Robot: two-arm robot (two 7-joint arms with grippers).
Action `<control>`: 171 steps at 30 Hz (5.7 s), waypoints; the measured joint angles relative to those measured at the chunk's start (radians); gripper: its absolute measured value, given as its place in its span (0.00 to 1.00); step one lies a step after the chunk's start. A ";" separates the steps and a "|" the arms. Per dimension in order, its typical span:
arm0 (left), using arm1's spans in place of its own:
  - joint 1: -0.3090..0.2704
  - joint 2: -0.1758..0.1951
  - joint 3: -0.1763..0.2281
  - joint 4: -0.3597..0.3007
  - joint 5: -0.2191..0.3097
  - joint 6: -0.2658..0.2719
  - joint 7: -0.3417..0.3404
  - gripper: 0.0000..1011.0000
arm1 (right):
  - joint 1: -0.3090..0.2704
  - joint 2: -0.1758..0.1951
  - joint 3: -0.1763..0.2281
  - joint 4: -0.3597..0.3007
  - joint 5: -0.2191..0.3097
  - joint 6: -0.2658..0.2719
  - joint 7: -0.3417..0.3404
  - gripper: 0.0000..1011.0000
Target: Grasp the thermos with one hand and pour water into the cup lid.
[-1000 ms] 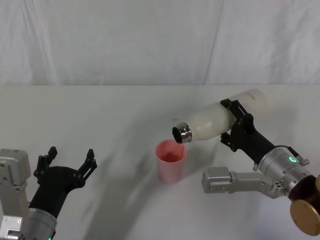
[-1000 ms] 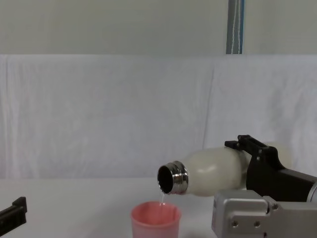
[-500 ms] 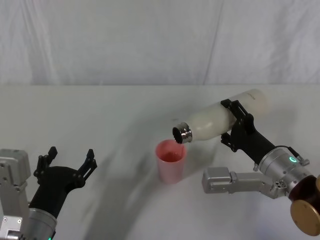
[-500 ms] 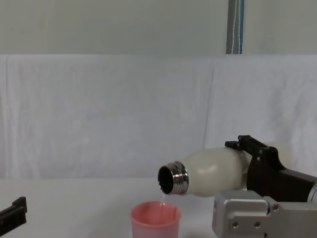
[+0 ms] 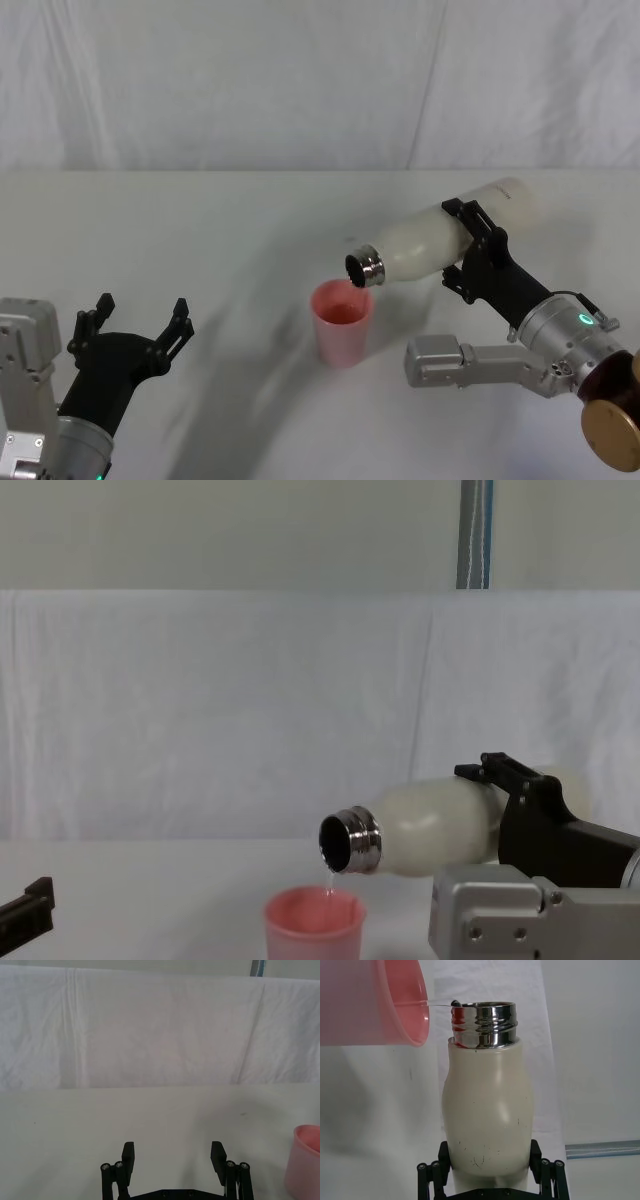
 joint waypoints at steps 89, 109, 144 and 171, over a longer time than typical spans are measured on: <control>0.000 0.000 0.000 0.000 0.000 0.000 0.000 0.99 | 0.017 0.001 -0.003 0.006 -0.004 0.004 0.003 0.94; 0.000 0.000 0.000 0.000 0.000 0.000 0.000 0.99 | 0.017 -0.002 -0.006 0.013 -0.002 -0.002 0.005 0.94; 0.000 0.000 0.000 0.000 0.000 0.000 0.000 0.99 | -0.037 -0.068 0.149 -0.063 0.343 -0.066 0.121 0.94; 0.000 0.000 0.000 0.000 0.000 0.000 0.000 0.99 | -0.137 -0.191 0.418 -0.129 0.982 0.032 0.341 0.94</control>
